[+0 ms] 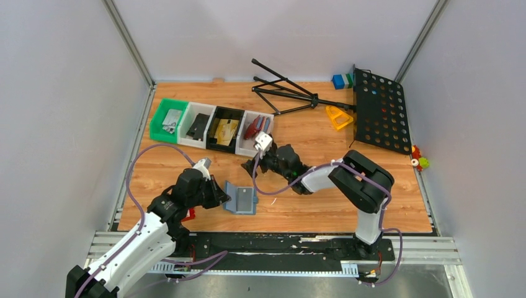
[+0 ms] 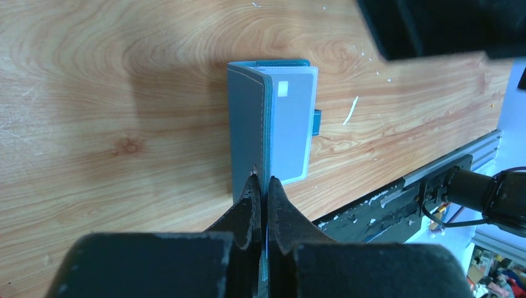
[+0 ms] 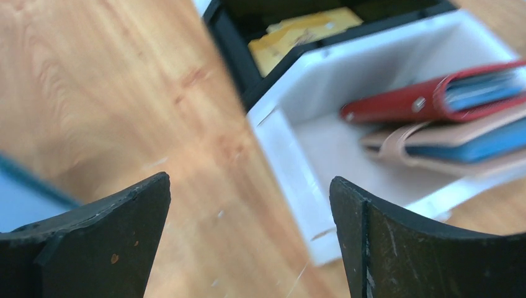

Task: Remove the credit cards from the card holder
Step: Place the credit card in the storage box, then remove the credit card from the card holder.

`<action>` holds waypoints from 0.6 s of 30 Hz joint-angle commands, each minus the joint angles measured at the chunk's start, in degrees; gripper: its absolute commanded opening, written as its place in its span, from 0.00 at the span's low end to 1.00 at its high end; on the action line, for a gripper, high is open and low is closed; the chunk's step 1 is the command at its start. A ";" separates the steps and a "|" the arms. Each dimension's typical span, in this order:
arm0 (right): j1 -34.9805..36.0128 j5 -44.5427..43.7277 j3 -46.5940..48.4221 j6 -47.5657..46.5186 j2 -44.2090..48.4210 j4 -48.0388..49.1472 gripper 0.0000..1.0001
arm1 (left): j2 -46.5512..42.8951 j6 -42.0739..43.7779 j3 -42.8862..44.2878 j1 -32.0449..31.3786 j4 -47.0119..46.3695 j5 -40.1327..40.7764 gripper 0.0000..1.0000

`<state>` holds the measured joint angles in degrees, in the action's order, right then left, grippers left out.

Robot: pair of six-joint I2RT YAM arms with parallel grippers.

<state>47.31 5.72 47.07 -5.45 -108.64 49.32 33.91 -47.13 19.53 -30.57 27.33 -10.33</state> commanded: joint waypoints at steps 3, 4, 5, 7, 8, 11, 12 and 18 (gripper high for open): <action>2.25 -3.62 -9.54 2.08 9.63 5.71 1.00 | -0.62 0.69 2.29 0.24 -2.98 -1.79 0.00; 2.46 -3.98 -10.72 2.55 12.53 5.15 1.00 | -0.69 0.64 2.27 0.24 -3.05 -1.92 0.00; 2.59 -4.30 -11.69 3.21 14.21 4.02 1.00 | -0.81 0.58 2.27 0.24 -3.05 -1.98 0.00; 2.61 -4.60 -13.82 4.78 19.97 1.08 1.00 | -0.99 0.54 2.37 0.25 -3.07 -2.11 0.00; 2.61 -4.72 -14.69 5.06 22.43 -0.47 1.00 | -1.10 0.55 2.42 0.24 -3.03 -2.10 0.00; 2.61 -5.53 -16.90 5.11 28.61 -6.47 1.00 | -1.30 0.63 2.45 0.31 -3.21 -2.36 0.00; 2.60 -5.64 -17.84 5.10 30.73 -7.74 1.00 | -1.35 0.63 2.51 0.25 -3.37 -2.50 0.00; 2.62 -12.17 -20.93 11.27 41.89 -19.94 1.00 | -2.45 0.63 3.03 0.25 -7.20 -6.93 0.00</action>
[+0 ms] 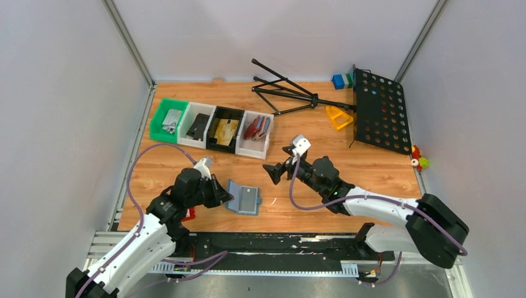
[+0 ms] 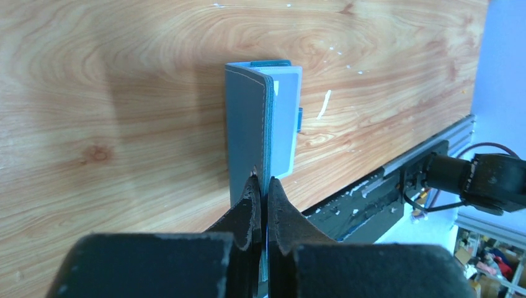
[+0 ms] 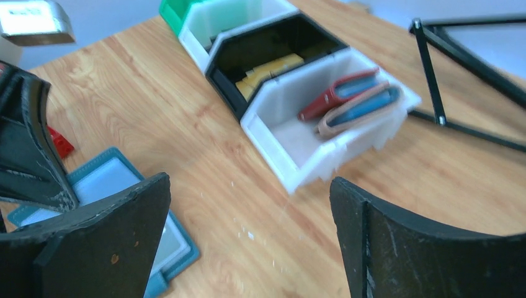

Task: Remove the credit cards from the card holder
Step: Remove the credit card from the card holder.

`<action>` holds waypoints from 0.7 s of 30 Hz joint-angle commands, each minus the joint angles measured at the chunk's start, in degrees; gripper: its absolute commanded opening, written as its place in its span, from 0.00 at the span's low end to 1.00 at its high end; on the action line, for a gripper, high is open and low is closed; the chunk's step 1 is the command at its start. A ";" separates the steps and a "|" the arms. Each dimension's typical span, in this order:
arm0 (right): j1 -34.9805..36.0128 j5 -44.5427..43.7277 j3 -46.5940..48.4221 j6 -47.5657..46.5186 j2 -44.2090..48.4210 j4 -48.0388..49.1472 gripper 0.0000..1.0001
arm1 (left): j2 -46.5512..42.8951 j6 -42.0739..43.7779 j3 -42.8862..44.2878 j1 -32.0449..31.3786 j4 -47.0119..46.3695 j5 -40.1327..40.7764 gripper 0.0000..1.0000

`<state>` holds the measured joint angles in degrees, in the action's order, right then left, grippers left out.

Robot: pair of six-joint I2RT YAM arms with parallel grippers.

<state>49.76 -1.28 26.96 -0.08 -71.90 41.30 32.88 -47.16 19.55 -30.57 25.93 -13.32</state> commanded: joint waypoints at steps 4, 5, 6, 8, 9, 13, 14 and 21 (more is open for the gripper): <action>0.16 -1.80 1.58 13.77 9.51 -26.38 1.00 | -2.33 -0.93 2.80 0.27 -9.12 -6.91 0.00; 0.16 -0.75 1.45 15.64 10.62 -28.40 1.00 | -2.38 -1.45 2.66 0.25 -10.21 -7.80 0.00; 0.18 -0.03 0.86 17.63 11.62 -29.88 1.00 | -2.43 -1.95 2.46 0.27 -11.39 -8.72 0.00; 0.16 0.13 -0.73 21.37 14.49 -32.10 1.00 | -2.41 -3.02 2.13 0.23 -13.54 -10.19 0.00; 0.12 -0.13 -1.83 22.81 16.01 -32.93 1.00 | -2.40 -3.53 1.96 0.25 -14.44 -10.78 0.00; -0.38 -0.33 -7.81 30.07 24.38 -35.02 1.00 | -2.62 -5.15 1.10 0.24 -17.99 -12.83 0.00; -0.36 0.31 -9.12 31.14 25.48 -35.13 1.00 | -2.71 -5.78 0.65 0.28 -19.30 -13.64 0.00; -0.63 8.18 -13.80 36.50 34.41 -36.44 1.00 | -2.76 -11.01 -3.14 0.25 -30.99 -17.02 0.00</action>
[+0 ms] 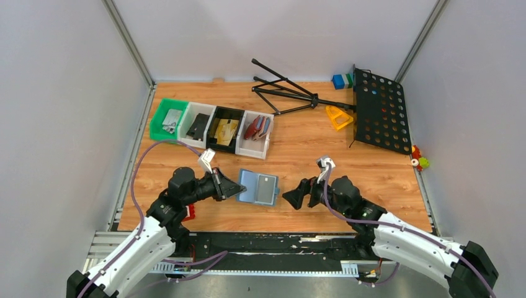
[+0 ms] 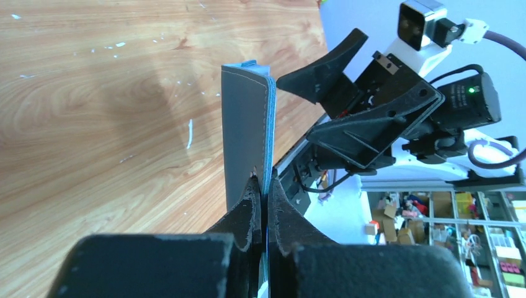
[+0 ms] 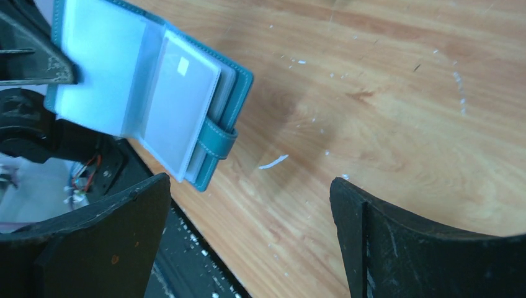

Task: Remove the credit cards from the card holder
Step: Remove the credit card from the card holder.

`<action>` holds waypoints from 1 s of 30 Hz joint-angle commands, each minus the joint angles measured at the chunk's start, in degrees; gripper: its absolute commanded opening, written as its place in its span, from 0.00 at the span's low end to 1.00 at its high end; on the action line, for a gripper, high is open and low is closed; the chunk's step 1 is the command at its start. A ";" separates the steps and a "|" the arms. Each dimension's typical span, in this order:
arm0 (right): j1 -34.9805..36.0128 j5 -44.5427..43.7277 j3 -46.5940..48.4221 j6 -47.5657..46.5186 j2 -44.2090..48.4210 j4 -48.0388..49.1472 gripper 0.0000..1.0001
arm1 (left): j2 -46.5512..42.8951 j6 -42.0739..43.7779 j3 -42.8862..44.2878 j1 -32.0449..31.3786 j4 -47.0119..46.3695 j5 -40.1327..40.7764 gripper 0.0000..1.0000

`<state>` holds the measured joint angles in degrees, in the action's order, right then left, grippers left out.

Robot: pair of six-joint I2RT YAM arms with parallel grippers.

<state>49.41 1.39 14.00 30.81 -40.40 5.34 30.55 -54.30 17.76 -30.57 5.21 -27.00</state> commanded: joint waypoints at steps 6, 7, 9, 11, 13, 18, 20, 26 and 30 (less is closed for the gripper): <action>-4.15 15.27 -4.16 14.36 1.29 6.35 1.00 | 0.32 -8.58 -4.08 0.28 -18.60 -5.14 0.00; -4.56 16.65 -4.64 15.38 0.98 8.47 1.00 | 0.48 -9.29 -4.41 0.25 -19.52 -5.44 0.00; -5.45 18.31 -5.89 17.52 0.23 11.85 1.00 | 0.73 -10.72 -5.25 0.24 -21.84 -6.00 0.00; -5.81 18.72 -5.92 18.03 0.02 12.69 1.00 | 0.75 -11.45 -5.90 0.27 -23.29 -6.27 0.00; -6.11 19.19 -5.54 17.99 0.05 12.59 1.00 | 0.59 -11.54 -5.93 0.25 -23.49 -6.30 0.00; -6.38 20.39 -4.88 18.59 0.56 12.95 1.00 | 0.55 -11.78 -6.11 0.26 -24.07 -6.78 0.00; -6.38 20.50 -4.74 19.21 0.66 13.49 1.00 | 0.65 -12.48 -6.36 0.24 -25.25 -7.19 0.00; -6.56 20.76 -5.62 23.96 1.02 17.55 0.99 | 1.05 -15.95 -7.62 0.26 -30.85 -8.63 0.00; -6.57 20.18 -6.99 26.20 2.39 19.66 0.98 | 0.92 -16.49 -8.10 0.26 -31.79 -8.64 0.00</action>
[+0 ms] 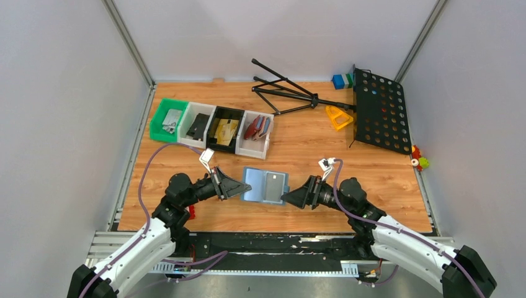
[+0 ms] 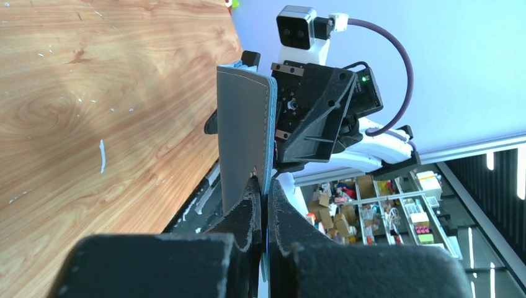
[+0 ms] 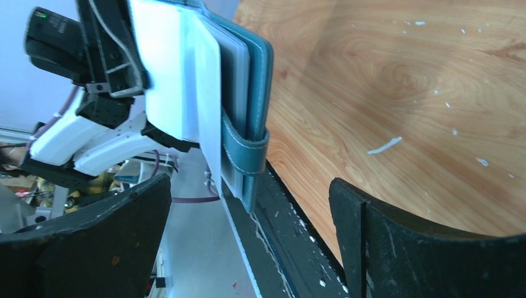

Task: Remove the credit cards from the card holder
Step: Remove the credit card from the card holder.

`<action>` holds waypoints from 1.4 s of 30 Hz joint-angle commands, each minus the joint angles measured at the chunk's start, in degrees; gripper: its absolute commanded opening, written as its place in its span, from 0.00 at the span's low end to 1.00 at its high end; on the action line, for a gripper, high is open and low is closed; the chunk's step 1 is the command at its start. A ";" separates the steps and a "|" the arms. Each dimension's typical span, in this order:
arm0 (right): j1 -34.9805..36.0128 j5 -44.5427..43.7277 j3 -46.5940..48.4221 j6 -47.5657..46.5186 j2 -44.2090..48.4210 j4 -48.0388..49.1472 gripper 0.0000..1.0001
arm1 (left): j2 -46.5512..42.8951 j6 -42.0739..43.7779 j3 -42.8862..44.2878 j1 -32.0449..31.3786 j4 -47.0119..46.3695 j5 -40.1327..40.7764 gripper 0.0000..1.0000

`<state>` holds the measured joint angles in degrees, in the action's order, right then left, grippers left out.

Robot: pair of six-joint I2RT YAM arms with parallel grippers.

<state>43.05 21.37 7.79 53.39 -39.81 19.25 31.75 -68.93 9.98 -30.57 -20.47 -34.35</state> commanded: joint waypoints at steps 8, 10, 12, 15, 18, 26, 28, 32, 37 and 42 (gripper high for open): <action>-0.24 0.53 -0.25 3.67 1.24 8.25 0.91 | -0.20 -3.59 -1.15 0.26 -8.74 -1.51 0.00; -0.24 0.97 -0.15 4.65 -0.12 9.75 0.88 | -0.20 -4.37 -1.29 0.24 -9.56 -1.66 0.00; -0.23 1.58 -0.15 5.72 -1.71 12.08 0.82 | -0.26 -4.73 -1.39 0.24 -10.01 -1.69 0.00; -0.24 2.15 -0.19 6.99 -3.34 14.51 0.76 | -0.30 -5.75 -1.86 0.24 -11.54 -1.62 0.00; -0.17 2.70 -0.19 8.16 -4.77 17.14 0.70 | -0.05 -6.79 -2.20 0.25 -12.99 -1.62 0.00; -0.18 5.68 1.37 10.03 -9.72 23.05 0.58 | 1.01 -6.23 -2.45 0.24 -13.83 -1.95 0.00; -0.16 5.96 1.33 9.92 -9.77 22.24 0.58 | 0.89 -6.06 -2.43 0.25 -13.39 -1.87 0.00; -0.20 4.94 0.96 8.35 -7.06 17.88 0.55 | 0.49 -5.76 -2.67 0.24 -12.52 -1.31 0.00; -0.16 2.80 0.64 6.00 -0.29 9.18 0.57 | -0.27 -6.29 -3.20 0.25 -12.69 -0.72 0.00; -0.23 -0.81 -0.56 4.70 5.42 1.78 0.55 | -0.28 -6.40 -2.69 0.24 -12.83 -1.03 0.00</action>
<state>43.05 23.99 7.33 60.14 -37.60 27.05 32.23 -74.76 6.85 -30.57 -29.80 -35.48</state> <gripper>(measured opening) 0.557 0.017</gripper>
